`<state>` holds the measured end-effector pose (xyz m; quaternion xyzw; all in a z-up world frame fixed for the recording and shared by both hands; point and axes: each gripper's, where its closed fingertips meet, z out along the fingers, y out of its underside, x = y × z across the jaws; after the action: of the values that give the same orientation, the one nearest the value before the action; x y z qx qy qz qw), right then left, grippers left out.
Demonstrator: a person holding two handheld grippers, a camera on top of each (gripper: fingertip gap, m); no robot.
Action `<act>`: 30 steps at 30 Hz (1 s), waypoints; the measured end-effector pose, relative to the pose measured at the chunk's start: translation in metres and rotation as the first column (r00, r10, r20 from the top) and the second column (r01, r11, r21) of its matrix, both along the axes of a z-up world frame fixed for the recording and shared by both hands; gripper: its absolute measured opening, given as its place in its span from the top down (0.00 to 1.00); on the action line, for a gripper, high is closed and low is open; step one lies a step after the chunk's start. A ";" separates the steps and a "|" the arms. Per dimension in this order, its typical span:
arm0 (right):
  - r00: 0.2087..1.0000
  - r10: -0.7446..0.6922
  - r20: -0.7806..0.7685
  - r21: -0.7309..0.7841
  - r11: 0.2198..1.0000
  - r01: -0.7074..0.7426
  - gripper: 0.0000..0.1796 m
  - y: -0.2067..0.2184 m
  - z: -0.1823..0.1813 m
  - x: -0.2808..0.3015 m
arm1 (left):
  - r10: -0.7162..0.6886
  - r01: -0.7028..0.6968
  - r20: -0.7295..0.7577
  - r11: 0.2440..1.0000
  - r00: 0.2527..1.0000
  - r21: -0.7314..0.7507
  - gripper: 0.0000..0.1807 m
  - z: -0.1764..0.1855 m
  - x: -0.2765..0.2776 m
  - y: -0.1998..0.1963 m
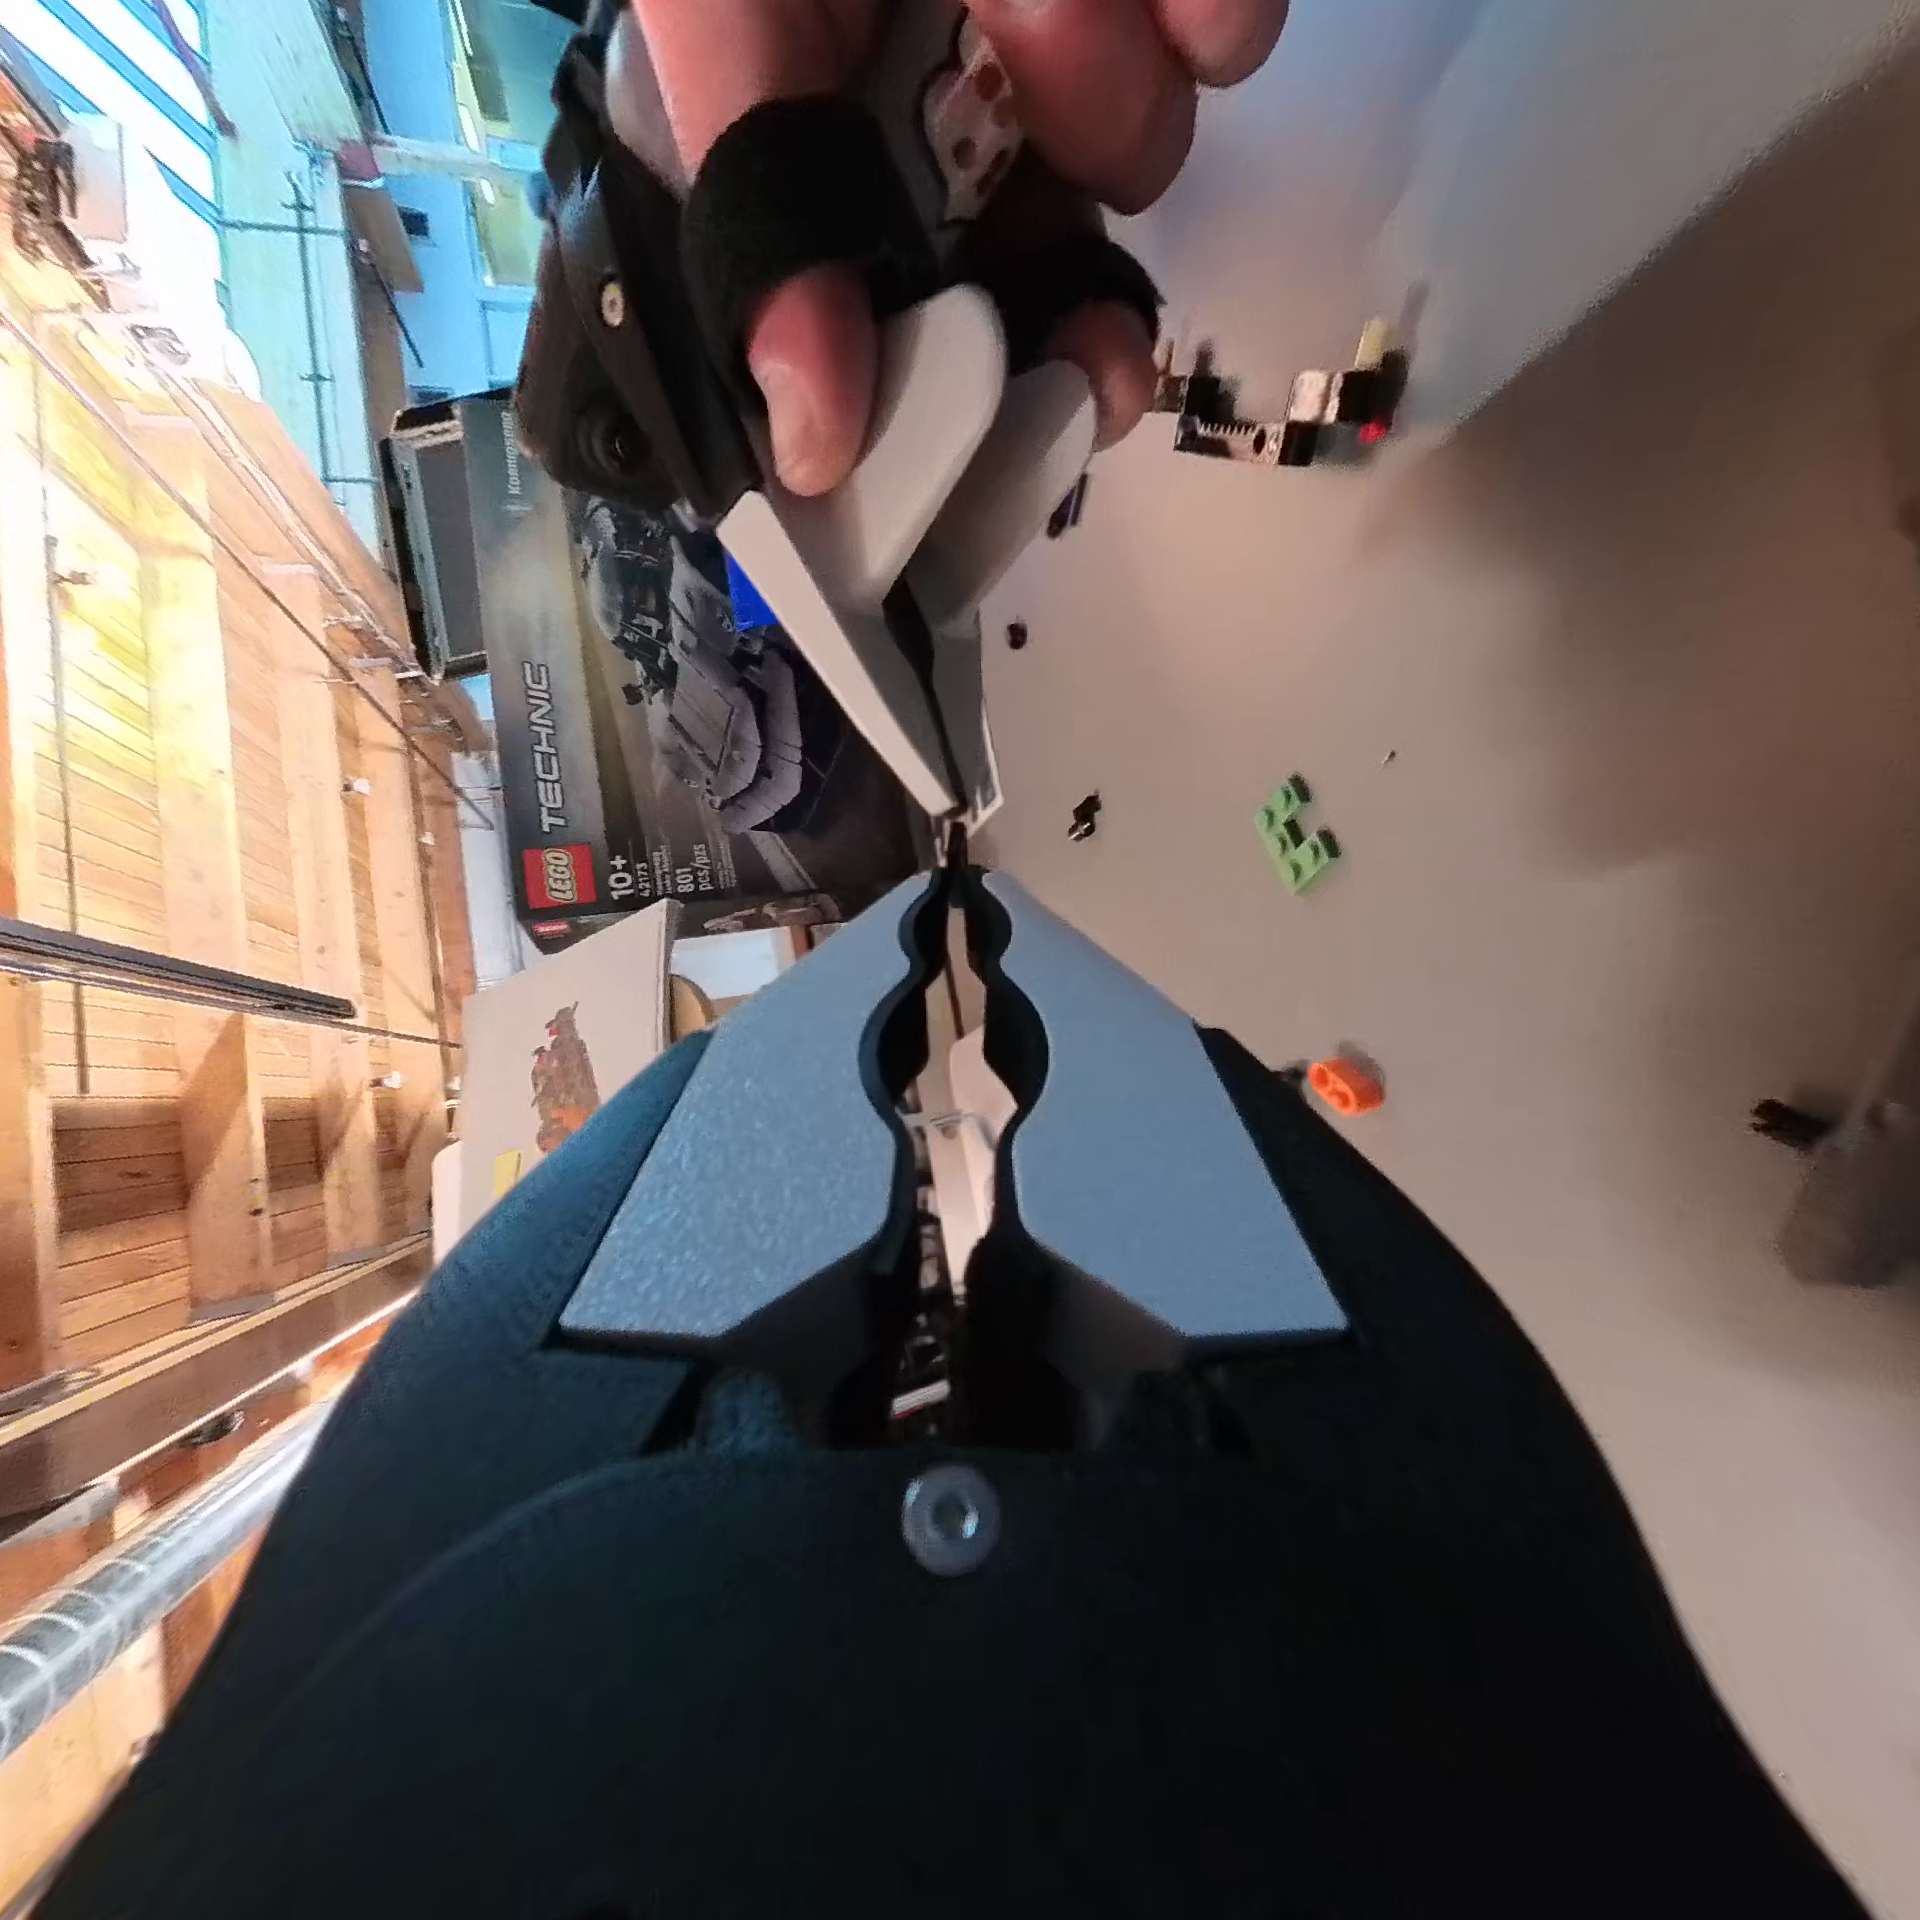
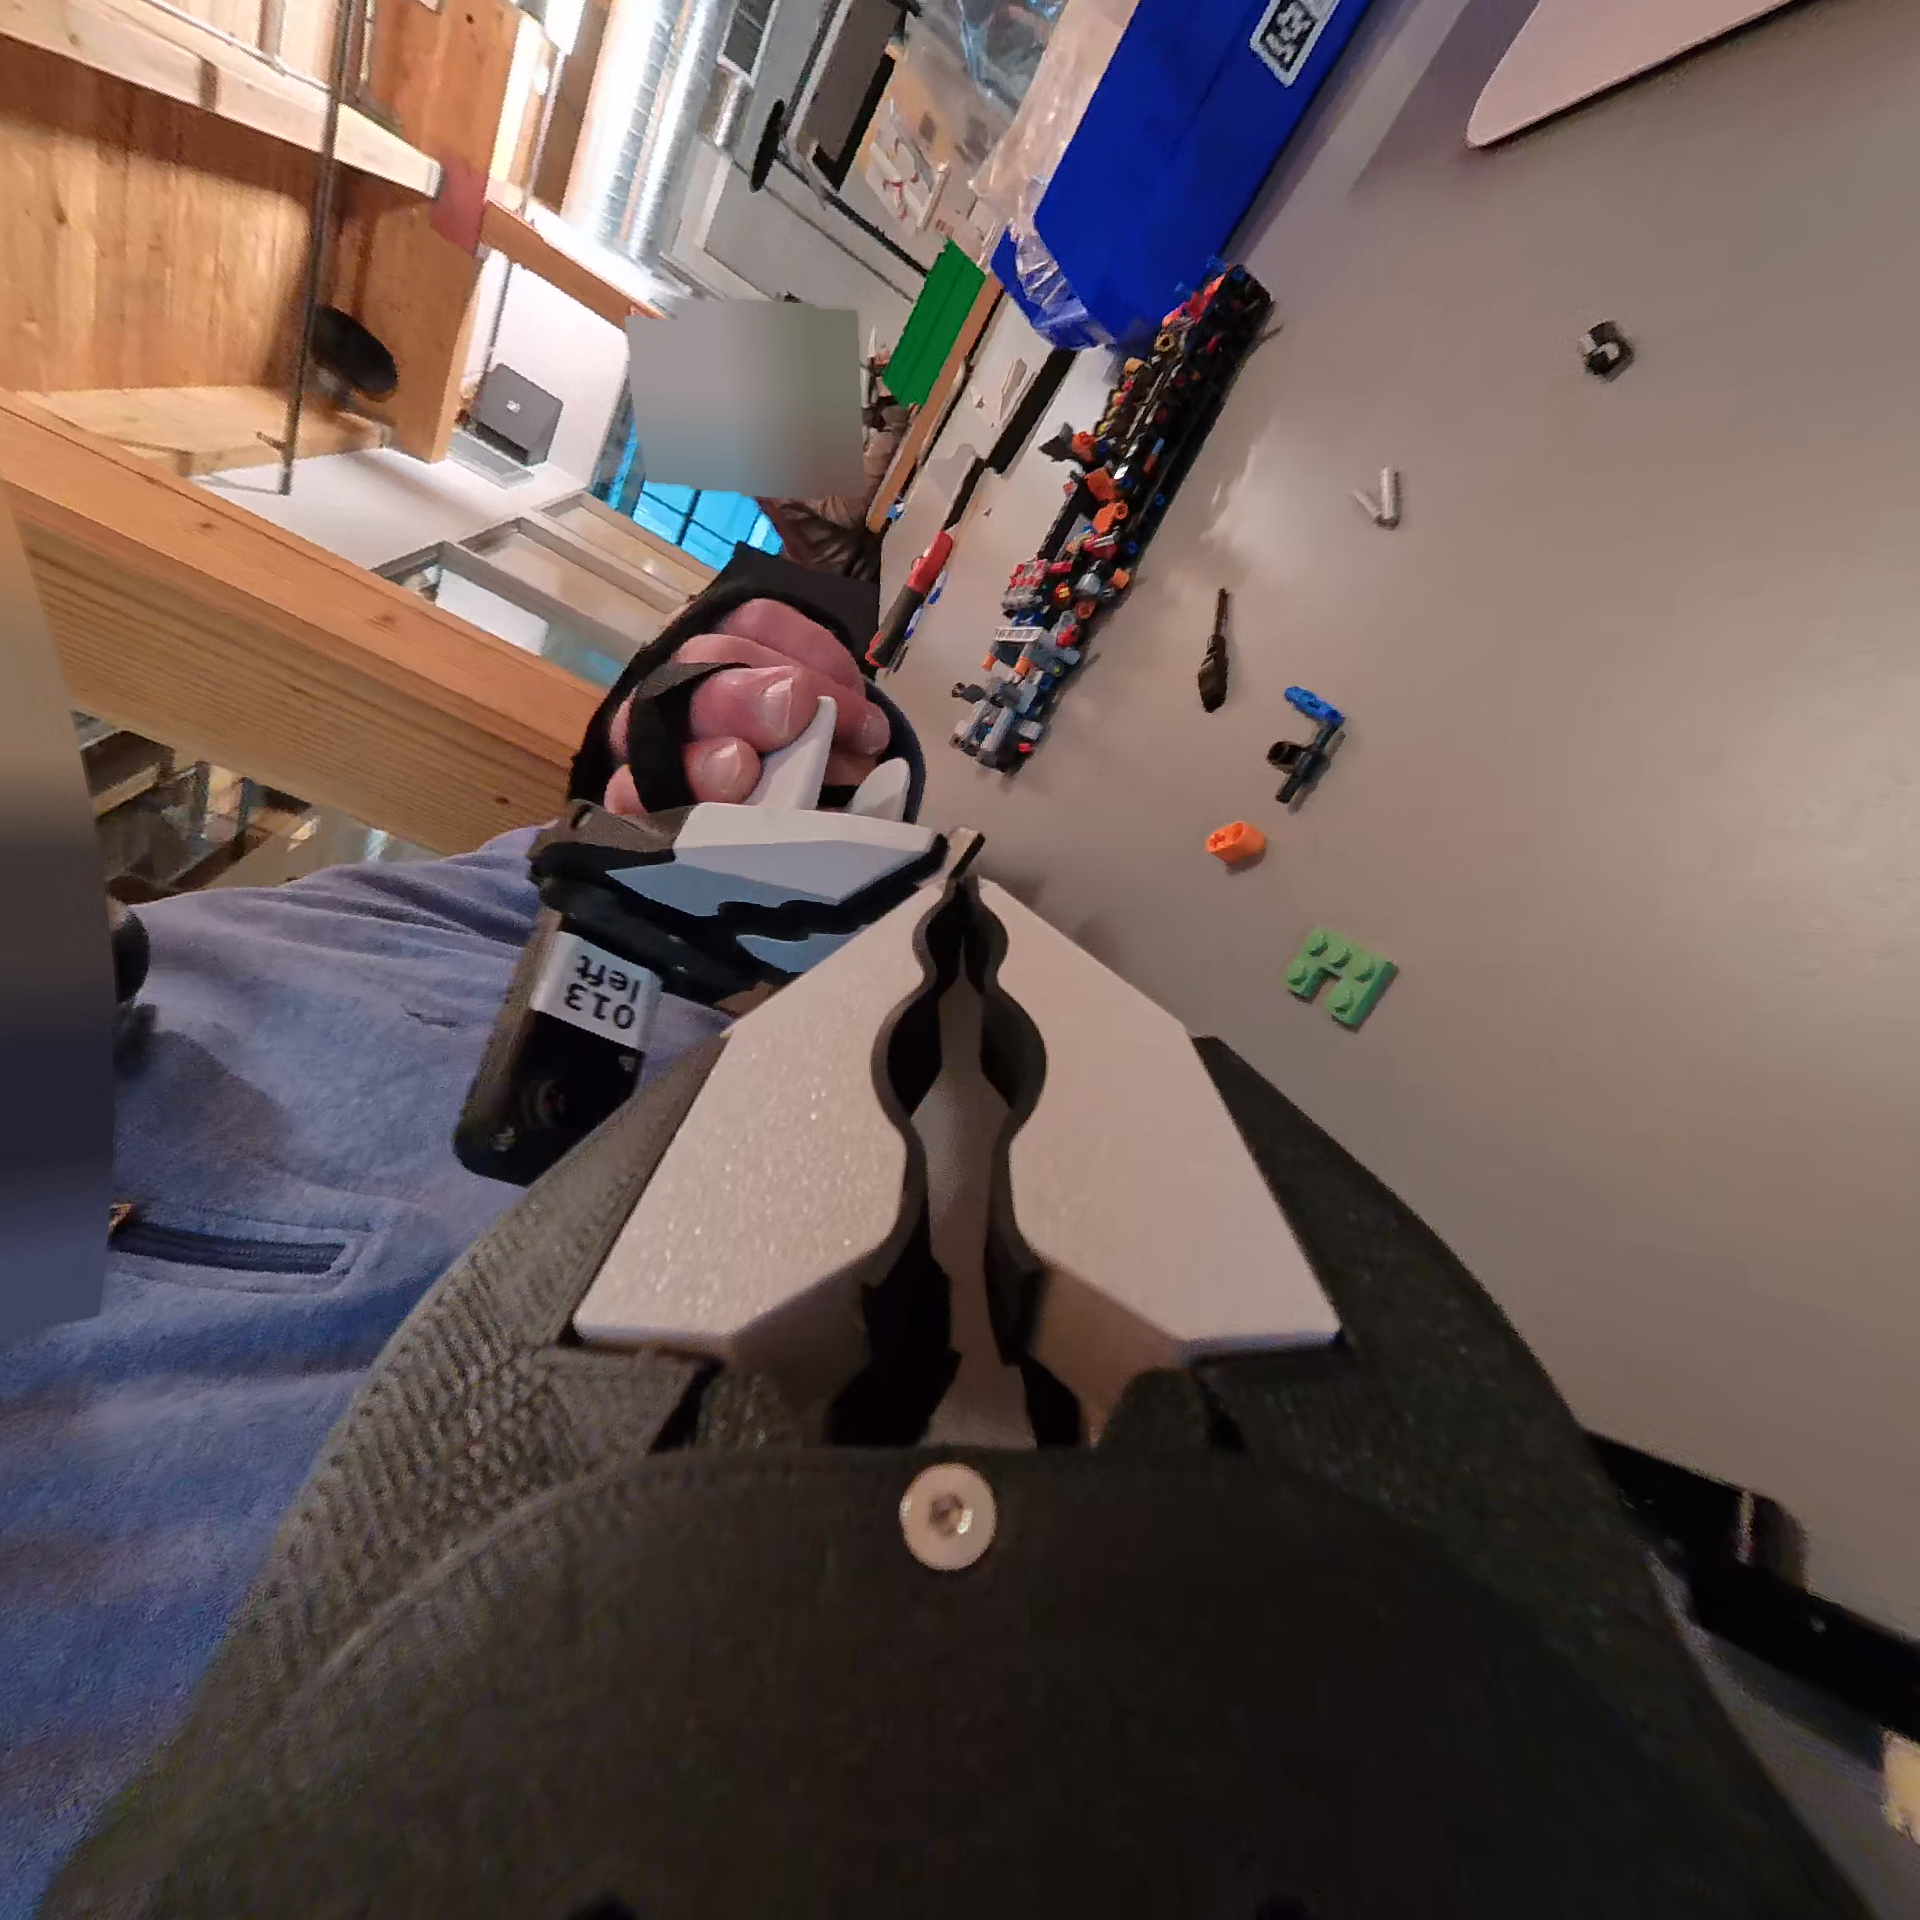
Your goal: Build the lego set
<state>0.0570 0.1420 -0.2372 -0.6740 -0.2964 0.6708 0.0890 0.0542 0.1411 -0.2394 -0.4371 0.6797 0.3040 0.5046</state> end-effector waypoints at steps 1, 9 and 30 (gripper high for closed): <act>1.000 0.025 -0.010 -0.023 0.999 -0.025 1.00 -0.004 0.002 -0.001 | -0.002 0.002 0.005 1.000 1.000 0.003 1.00 0.001 0.001 0.000; 0.996 0.048 -0.074 -0.093 0.994 -0.055 0.98 -0.008 0.014 -0.005 | -0.028 0.030 -0.030 0.996 0.999 0.079 1.00 0.012 0.003 0.000; 0.999 -0.001 0.033 0.044 0.999 0.000 1.00 0.004 -0.003 0.003 | 0.029 -0.015 0.084 0.987 0.996 -0.158 0.97 -0.005 -0.001 0.000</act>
<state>0.0601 0.1462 -0.2404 -0.6831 -0.3122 0.6527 0.0991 0.0528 0.1411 -0.2440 -0.4956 0.6742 0.2361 0.4941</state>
